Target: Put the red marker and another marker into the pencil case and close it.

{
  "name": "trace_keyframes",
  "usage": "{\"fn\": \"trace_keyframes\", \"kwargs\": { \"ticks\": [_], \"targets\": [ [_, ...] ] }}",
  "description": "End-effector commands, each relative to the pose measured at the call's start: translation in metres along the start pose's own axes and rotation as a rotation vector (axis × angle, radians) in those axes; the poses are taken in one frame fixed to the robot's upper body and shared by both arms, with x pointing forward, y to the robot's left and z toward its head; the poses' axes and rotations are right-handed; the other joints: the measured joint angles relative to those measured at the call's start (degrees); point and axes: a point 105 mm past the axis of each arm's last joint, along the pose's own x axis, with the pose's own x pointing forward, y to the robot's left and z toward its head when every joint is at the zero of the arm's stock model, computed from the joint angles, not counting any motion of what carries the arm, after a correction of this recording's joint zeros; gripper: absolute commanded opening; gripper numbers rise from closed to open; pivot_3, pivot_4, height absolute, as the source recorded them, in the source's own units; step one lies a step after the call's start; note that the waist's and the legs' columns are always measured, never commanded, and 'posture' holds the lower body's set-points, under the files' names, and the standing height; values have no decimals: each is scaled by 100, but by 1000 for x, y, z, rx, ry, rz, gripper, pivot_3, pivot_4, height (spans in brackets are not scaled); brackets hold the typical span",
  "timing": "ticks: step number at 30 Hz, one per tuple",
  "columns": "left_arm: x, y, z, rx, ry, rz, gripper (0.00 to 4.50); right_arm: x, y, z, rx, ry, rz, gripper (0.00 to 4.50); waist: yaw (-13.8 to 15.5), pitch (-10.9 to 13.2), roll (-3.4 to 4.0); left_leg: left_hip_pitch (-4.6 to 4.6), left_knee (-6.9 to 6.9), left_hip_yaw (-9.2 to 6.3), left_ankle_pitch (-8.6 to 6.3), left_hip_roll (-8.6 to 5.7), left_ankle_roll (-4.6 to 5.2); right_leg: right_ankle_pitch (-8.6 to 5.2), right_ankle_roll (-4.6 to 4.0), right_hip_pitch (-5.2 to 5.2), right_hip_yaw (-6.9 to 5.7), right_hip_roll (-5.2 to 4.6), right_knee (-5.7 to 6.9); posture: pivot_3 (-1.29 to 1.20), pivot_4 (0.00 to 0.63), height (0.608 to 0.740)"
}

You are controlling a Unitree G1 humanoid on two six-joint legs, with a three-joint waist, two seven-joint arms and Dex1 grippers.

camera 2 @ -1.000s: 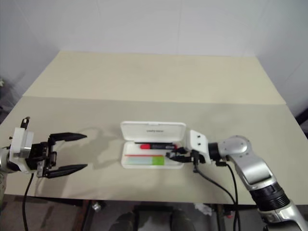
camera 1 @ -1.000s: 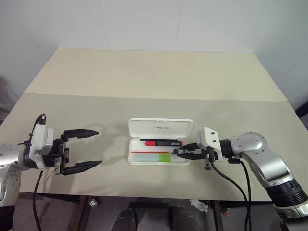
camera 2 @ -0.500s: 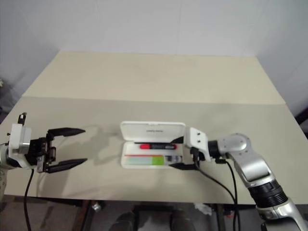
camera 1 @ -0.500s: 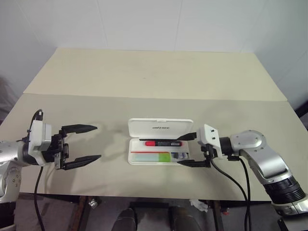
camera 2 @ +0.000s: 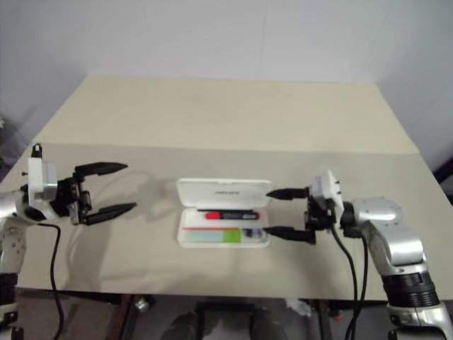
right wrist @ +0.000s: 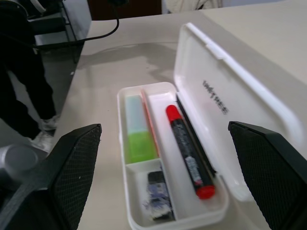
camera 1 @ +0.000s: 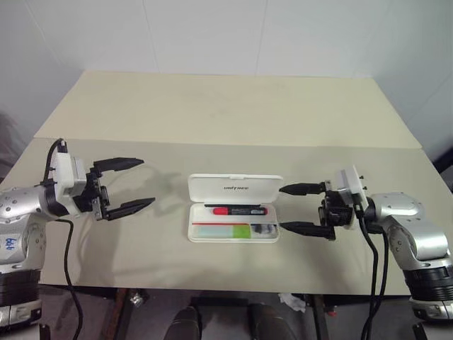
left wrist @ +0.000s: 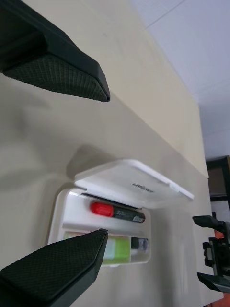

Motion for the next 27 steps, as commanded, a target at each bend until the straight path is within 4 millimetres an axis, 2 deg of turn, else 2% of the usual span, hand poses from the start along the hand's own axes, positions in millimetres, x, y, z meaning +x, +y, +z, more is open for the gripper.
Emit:
{"fn": "trace_keyframes", "kwargs": {
  "ticks": [1, 7, 11, 16, 19, 27],
  "targets": [
    [3, 17, -8, -20, 40, 40, 3586, -8, -14, 12, -87, 5, -57, 4500, 5, 0, 0, 0, 0, -1, 2, -1, -3, 0, 0, -1, -1, 0, 3, 0, 150, 740],
    [17, 36, -9, 6, 10, 35, 1497, -10, -22, 15, -123, -8, -88, 4500, 22, 0, 0, -9, 1, -3, 5, -4, -5, 2, 4, -8, -3, -1, 5, 0, 150, 740],
    [25, 52, -18, -5, 18, 58, 104, -13, -22, 16, -120, -10, -99, 4500, 26, 0, 0, -11, 1, -3, 5, -5, -5, 0, 6, -12, -4, -1, 8, 0, 150, 740],
    [44, 71, -34, 10, 69, 100, 44, -17, -23, 18, -109, -34, -114, 4500, 29, 0, -1, -12, 18, -3, 6, -10, -7, -1, 9, -15, -3, 0, 34, 0, 150, 740],
    [56, 75, -40, 18, 90, 95, 44, -17, -24, 17, -112, -33, -122, 4500, 25, 0, -1, -13, 30, -4, 6, -12, -7, -2, 11, -16, -2, 0, 44, 0, 150, 740],
    [96, 74, -36, -15, 39, 38, 44, -23, -23, 16, -110, -28, -152, 4500, 27, 0, -3, -34, 59, -6, 6, -17, -7, -6, 20, -38, 0, 1, 83, 0, 150, 740]
  ]
}}
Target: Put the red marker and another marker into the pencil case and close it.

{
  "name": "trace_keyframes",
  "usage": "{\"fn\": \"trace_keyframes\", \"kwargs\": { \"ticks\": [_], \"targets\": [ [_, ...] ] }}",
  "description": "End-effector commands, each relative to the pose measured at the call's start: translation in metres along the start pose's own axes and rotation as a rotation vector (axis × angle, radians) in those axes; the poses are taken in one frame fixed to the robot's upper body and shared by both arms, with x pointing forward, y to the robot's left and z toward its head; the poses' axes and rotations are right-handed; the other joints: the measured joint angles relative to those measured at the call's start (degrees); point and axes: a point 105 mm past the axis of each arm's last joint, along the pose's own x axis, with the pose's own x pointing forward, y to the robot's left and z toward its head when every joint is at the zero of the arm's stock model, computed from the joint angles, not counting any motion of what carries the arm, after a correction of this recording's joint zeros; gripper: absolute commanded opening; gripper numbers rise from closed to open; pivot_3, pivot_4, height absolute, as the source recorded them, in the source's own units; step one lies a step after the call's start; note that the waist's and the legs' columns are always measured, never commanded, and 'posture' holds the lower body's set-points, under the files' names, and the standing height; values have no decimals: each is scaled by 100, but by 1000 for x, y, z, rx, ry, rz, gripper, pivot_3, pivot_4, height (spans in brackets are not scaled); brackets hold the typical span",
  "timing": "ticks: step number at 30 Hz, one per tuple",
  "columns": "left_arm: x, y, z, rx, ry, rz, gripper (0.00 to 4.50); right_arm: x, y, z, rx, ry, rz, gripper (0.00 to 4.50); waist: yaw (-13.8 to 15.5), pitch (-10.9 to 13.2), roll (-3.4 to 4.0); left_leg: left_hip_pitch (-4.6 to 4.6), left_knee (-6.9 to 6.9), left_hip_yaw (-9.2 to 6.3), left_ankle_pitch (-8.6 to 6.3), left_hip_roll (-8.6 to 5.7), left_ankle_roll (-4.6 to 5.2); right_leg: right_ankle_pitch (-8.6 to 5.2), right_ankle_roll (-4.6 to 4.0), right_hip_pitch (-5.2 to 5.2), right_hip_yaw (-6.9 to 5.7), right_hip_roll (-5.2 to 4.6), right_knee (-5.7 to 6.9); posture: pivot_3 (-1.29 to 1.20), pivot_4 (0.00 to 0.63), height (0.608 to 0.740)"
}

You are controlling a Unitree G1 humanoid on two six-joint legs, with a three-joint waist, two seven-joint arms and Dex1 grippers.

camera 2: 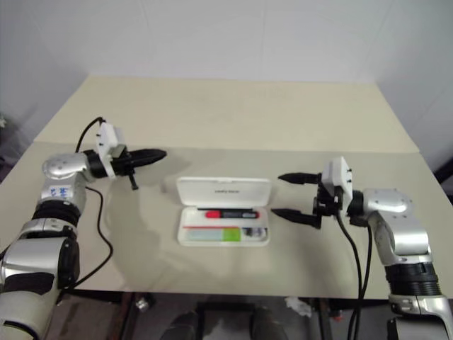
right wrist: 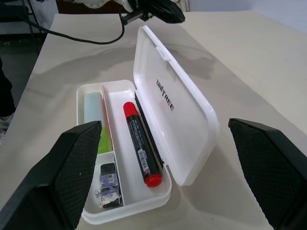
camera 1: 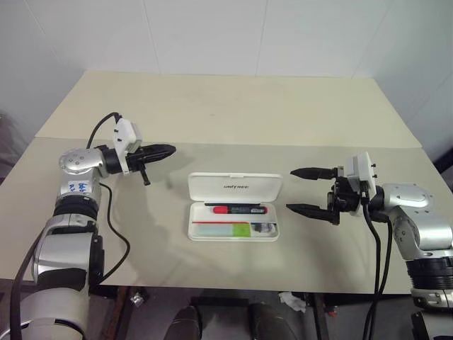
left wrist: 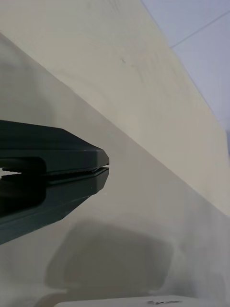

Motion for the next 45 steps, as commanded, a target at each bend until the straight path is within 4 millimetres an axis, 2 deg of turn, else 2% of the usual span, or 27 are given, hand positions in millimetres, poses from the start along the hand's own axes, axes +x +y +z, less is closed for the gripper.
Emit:
{"fn": "trace_keyframes", "kwargs": {
  "ticks": [1, 4, 9, 17, 23, 27, 34, 40, 45],
  "targets": [
    [13, 0, 14, 24, -40, -42, 44, -9, -2, 11, -45, -22, -33, 4500, 1, 0, 0, -5, 8, -1, 0, 0, 0, 0, 0, -2, 0, 0, 4, 0, 150, 740],
    [25, -19, 21, -5, -90, -206, 44, -12, 0, 12, -47, -18, -53, 4500, -1, 0, 0, -12, 20, -2, 0, -4, 0, 0, 3, -3, -1, 0, 10, 0, 150, 740],
    [25, -47, 21, -22, -88, -461, 44, -19, 4, 11, -42, -8, -85, 4500, -29, 0, -1, -11, 21, -4, 0, 0, 0, 0, 3, -6, 0, 7, 17, 0, 150, 740],
    [30, -66, 14, 73, 2, -592, 44, -31, 6, 9, -25, -3, -118, 4500, -8, 1, -2, -10, 29, -9, 0, -1, 0, 1, 4, -2, 1, 4, 23, 0, 150, 740],
    [38, -96, 18, 196, -15, -748, 44, -30, 5, 8, -22, -5, -128, 4500, -5, 1, -2, -11, 28, -10, 0, 1, 0, 1, 4, -4, 4, 3, 23, 0, 150, 740],
    [38, -114, 10, 275, 25, -840, 44, -26, 5, 7, -22, -10, -126, 4500, -5, 1, -1, -9, 29, -9, 0, -1, 0, 1, 4, -1, 6, 2, 22, 0, 150, 740],
    [28, -124, -22, 422, 167, -939, 44, -28, 5, 7, -20, -5, -130, 4500, -7, 1, -2, -7, 28, -6, 0, -1, 0, 0, 3, -1, 7, 4, 20, 0, 150, 740],
    [23, -125, -34, 543, 233, -1003, 44, -27, 5, 6, -18, -6, -132, 4500, -4, 0, -1, -3, 29, -6, 0, -1, 0, 0, 3, 5, 7, 3, 16, 0, 150, 740],
    [19, -124, -40, 631, 273, -1049, 44, -26, 5, 5, -19, -8, -134, 4500, -16, 0, -1, 38, 28, -5, 0, 0, 1, -1, 0, 50, 7, 6, 5, 0, 150, 740]
  ]
}}
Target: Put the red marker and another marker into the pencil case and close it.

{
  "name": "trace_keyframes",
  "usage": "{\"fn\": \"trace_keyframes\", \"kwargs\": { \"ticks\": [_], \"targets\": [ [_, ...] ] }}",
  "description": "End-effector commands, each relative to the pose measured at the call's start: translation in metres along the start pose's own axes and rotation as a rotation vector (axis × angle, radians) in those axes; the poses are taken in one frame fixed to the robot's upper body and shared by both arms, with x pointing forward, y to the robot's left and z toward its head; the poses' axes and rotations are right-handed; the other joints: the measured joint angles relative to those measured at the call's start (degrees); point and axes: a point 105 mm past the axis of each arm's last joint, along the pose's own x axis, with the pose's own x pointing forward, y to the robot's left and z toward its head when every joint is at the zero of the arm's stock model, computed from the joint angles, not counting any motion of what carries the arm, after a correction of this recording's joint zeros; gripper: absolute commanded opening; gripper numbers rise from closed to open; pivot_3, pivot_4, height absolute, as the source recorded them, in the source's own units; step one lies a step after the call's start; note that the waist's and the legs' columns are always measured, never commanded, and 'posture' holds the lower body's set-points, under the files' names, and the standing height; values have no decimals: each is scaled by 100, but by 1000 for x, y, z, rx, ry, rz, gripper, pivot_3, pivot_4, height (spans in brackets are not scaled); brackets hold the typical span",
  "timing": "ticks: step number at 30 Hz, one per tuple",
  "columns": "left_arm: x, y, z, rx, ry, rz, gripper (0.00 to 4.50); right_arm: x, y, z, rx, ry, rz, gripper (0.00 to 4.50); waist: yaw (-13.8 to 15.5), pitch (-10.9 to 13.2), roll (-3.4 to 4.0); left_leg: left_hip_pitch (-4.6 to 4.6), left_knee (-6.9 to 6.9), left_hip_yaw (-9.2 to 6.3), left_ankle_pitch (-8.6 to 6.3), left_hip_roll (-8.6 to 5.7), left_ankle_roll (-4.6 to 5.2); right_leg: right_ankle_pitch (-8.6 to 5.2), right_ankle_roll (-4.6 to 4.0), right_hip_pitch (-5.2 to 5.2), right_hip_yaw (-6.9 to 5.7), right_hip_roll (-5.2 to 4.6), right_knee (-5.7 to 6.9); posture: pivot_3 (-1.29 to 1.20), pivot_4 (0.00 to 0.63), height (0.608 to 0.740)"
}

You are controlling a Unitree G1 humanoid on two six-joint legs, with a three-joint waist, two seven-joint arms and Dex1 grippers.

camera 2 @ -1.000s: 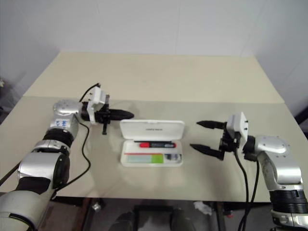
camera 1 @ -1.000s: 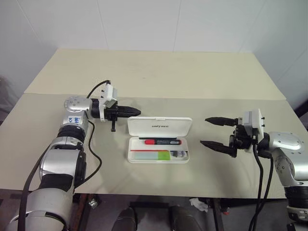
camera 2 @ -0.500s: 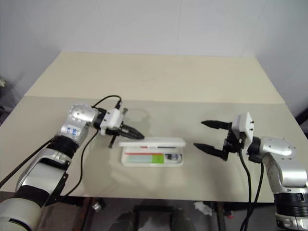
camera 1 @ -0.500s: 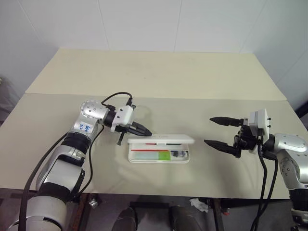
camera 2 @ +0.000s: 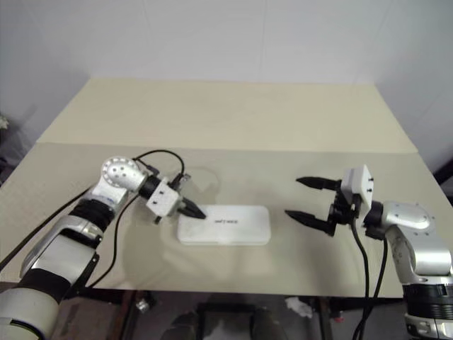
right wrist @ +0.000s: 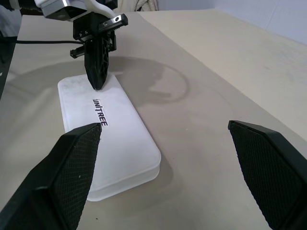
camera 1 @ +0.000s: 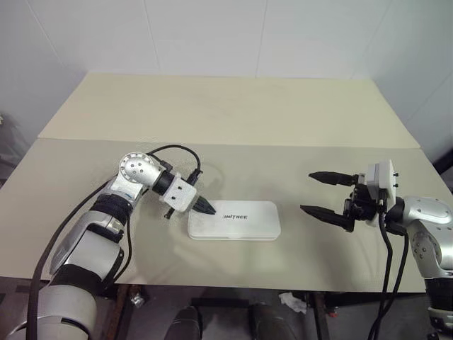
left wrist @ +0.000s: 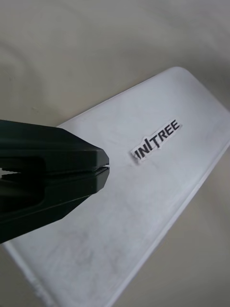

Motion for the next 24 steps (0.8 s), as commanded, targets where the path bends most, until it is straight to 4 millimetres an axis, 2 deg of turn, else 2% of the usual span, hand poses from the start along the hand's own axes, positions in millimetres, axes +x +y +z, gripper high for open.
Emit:
{"fn": "trace_keyframes", "kwargs": {
  "ticks": [1, 5, 9, 12, 15, 19, 22, 24],
  "targets": [
    [3, -32, -12, -13, 63, -215, 44, 2, 0, 9, -33, -25, 1, 4500, -10, -1, 1, 4, 0, 0, 1, 0, 1, 0, 0, 6, 0, 0, -4, 0, 150, 740],
    [0, -20, -11, -24, 50, -119, 44, 4, -1, 9, -38, -27, 2, 4500, -12, -1, 1, 16, 1, 0, 1, 0, 3, 0, 0, 24, 1, -1, -13, 0, 150, 740],
    [-9, 5, -6, -81, -22, 103, 44, 6, -1, 8, -38, -32, 6, 4500, 0, -1, 1, 13, 2, -5, 4, 0, 6, 1, 1, 24, -3, -1, -12, 0, 150, 740],
    [-23, 25, 4, -124, -140, 312, 44, 10, 1, 7, -34, -42, 16, 4500, -9, 0, 0, 3, 1, -8, 3, 0, 6, 2, 4, 17, -5, -1, -13, 0, 150, 740],
    [-41, 35, 15, -160, -270, 474, 44, 10, 1, 7, -33, -44, 23, 4500, 4, 0, 0, -17, -3, -16, 2, 0, 5, 2, 6, -7, -10, -4, -5, 0, 150, 740],
    [-61, 23, 24, -202, -352, 570, 44, 9, -1, 6, -34, -35, 29, 4500, -16, 0, 1, -24, -11, -18, 0, 1, 2, -4, 7, -20, -11, -6, 0, 0, 150, 740],
    [-81, 9, 38, -272, -454, 645, 670, 11, -4, 6, -39, -32, 38, 4500, -18, 1, 2, -23, -11, -19, 0, 3, 2, -6, 5, -21, -13, -6, 5, 0, 150, 740],
    [-89, -4, 47, -321, -487, 658, 1288, 13, -6, 6, -42, -31, 48, 4500, -54, 1, 2, -22, -10, -18, 0, 6, 1, -6, 4, -21, -9, -6, 7, 0, 150, 740]
  ]
}}
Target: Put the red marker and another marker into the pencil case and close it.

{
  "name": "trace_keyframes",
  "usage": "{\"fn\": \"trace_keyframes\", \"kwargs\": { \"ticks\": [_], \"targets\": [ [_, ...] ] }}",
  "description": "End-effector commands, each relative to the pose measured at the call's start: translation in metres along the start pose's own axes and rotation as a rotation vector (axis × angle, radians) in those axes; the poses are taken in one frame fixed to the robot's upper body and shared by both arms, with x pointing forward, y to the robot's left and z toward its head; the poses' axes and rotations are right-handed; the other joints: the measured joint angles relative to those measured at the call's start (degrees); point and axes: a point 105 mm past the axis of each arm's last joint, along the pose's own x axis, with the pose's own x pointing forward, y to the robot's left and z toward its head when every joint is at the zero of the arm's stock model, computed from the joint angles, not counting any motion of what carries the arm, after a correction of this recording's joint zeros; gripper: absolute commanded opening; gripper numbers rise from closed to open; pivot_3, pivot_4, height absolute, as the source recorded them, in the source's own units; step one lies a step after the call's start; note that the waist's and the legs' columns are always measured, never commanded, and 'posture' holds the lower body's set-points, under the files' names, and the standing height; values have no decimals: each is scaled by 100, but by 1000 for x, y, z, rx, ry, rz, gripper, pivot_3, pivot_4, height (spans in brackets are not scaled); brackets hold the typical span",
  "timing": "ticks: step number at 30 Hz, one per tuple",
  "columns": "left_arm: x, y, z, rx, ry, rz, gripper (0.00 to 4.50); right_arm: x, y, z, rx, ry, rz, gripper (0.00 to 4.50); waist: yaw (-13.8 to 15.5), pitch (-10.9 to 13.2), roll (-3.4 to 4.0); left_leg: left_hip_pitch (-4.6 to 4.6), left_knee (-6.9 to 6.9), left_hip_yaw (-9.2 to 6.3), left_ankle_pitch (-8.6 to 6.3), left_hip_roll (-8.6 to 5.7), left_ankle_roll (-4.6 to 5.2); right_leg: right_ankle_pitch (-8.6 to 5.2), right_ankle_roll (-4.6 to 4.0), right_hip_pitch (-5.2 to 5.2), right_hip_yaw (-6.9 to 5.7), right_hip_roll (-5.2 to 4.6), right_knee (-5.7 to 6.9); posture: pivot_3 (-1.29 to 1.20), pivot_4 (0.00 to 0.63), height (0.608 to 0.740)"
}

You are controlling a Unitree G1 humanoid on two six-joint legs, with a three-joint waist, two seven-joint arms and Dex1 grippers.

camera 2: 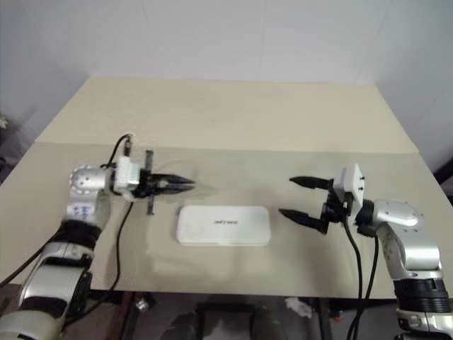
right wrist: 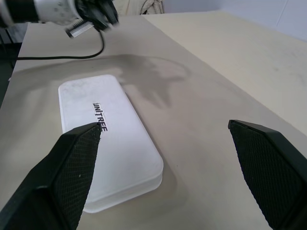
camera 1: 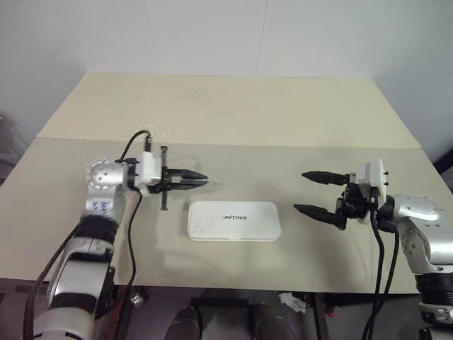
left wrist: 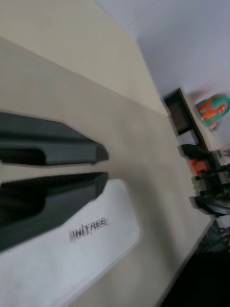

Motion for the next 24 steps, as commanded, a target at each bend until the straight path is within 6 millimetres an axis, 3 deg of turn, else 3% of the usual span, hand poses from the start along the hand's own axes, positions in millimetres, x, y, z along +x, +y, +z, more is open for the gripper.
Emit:
{"fn": "trace_keyframes", "kwargs": {
  "ticks": [1, 5, 10, 16, 24],
  "targets": [
    [-20, -5, 33, -31, -70, 57, 1574, 2, -5, 10, -57, -14, 18, 4500, -20, 0, 0, 4, 0, 0, 0, 0, 0, 0, -1, 3, -1, -1, 0, 0, 150, 740],
    [-35, -21, 45, -103, -101, 86, 2952, 7, -11, 10, -67, -17, 38, 4500, -34, 1, 0, 19, 0, -2, -1, 3, -1, -4, -11, 20, -7, -2, -3, 0, 150, 740],
    [-52, -31, 45, -135, -54, 117, 4459, 13, -18, 11, -77, -24, 73, 4500, 3, 1, 1, 20, -1, -2, 0, 1, -2, -6, -16, 26, -11, -4, -17, 0, 150, 740],
    [-82, -51, 34, -206, 98, 132, 4459, 16, -25, 12, -90, -18, 100, 4500, -5, 1, 3, 19, -34, 2, -1, 3, -3, -8, -21, 19, -14, -11, -43, 0, 150, 740],
    [-92, -47, 33, -198, 133, 160, 4459, 10, -28, 14, -84, -16, 125, 4500, 38, 1, 3, 7, -83, 6, 1, 5, -8, -15, -32, -16, -15, -11, -47, 0, 150, 740]
  ]
}}
